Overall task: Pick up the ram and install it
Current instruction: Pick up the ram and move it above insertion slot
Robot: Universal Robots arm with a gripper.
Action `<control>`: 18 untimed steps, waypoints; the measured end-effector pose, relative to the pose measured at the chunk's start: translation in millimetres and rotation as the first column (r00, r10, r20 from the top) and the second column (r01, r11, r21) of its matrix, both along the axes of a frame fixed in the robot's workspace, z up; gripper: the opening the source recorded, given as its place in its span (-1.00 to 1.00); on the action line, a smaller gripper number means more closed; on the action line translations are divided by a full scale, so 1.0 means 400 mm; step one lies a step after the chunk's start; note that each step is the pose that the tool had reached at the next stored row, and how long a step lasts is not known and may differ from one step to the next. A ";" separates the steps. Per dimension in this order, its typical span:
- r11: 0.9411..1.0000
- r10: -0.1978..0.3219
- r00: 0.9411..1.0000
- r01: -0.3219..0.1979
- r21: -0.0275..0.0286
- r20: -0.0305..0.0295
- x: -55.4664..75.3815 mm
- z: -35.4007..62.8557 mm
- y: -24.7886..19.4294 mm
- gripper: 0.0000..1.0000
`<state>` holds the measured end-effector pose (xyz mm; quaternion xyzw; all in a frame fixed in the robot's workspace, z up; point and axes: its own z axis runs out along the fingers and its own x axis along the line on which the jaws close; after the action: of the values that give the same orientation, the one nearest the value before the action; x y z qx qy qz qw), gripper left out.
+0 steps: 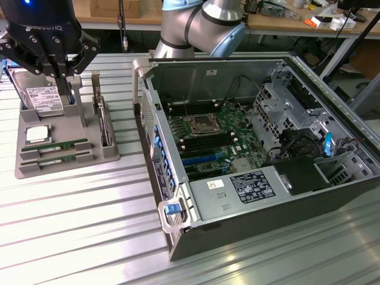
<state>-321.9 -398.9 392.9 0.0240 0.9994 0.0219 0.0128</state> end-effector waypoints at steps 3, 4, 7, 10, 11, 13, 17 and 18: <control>0.999 0.051 0.999 -0.051 0.000 0.000 0.000 0.000 0.000 -0.79; 0.997 0.075 0.997 -0.075 0.000 0.000 0.000 0.000 0.000 -0.79; 0.994 0.111 0.994 -0.111 0.000 0.000 0.000 0.000 0.000 -0.79; 0.980 0.201 0.980 -0.201 0.000 0.000 0.000 0.000 0.000 -0.79; 0.978 0.210 0.978 -0.210 0.000 0.000 0.000 0.000 0.000 -0.79; 0.973 0.231 0.973 -0.231 0.000 0.000 0.000 0.000 0.000 -0.79; 0.959 0.282 0.959 -0.282 0.000 0.000 0.000 0.000 0.000 -0.79; 0.954 0.299 0.954 -0.299 0.000 0.000 0.000 0.000 0.000 -0.79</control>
<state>-321.9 -398.9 392.9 -0.1273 0.9915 0.0236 0.0093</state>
